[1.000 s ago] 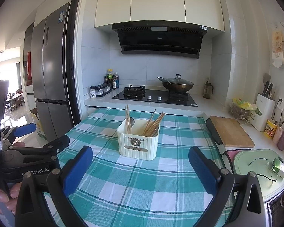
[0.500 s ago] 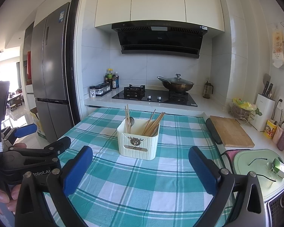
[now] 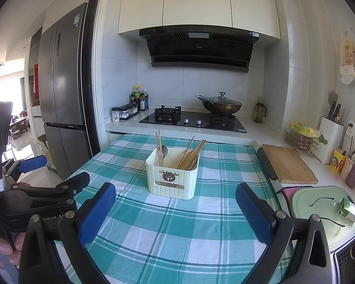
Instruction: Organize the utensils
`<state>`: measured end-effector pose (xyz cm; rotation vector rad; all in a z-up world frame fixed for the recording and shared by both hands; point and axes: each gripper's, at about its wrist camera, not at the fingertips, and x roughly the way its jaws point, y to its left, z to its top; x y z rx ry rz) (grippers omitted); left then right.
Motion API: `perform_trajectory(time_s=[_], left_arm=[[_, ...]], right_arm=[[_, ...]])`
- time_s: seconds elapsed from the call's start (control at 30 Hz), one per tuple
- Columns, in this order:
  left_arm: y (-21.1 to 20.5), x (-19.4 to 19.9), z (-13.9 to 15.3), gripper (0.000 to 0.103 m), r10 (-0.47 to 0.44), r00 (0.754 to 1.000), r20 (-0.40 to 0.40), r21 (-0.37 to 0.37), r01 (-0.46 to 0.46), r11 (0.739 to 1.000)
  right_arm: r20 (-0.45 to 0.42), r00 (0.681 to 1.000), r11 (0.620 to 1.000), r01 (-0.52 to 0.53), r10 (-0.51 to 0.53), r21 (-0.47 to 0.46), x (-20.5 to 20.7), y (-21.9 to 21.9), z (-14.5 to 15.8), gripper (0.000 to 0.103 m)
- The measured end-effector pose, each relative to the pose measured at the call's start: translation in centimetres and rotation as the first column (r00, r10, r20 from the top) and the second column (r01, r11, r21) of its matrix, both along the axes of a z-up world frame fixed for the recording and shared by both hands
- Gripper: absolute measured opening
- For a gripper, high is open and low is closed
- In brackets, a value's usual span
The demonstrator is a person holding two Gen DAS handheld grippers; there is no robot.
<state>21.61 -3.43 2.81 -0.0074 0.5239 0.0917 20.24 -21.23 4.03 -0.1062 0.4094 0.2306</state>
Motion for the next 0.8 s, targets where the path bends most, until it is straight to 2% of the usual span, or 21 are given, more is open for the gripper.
perform_trajectory(time_s=[0.8], left_arm=[[-0.56,-0.13,-0.05,0.103,-0.007,1.0,-0.003,0.003,0.007,1.0]], right_arm=[[0.0,1.0,1.0,0.001,-0.001,-0.003,0.04,0.04,-0.02,0.103]])
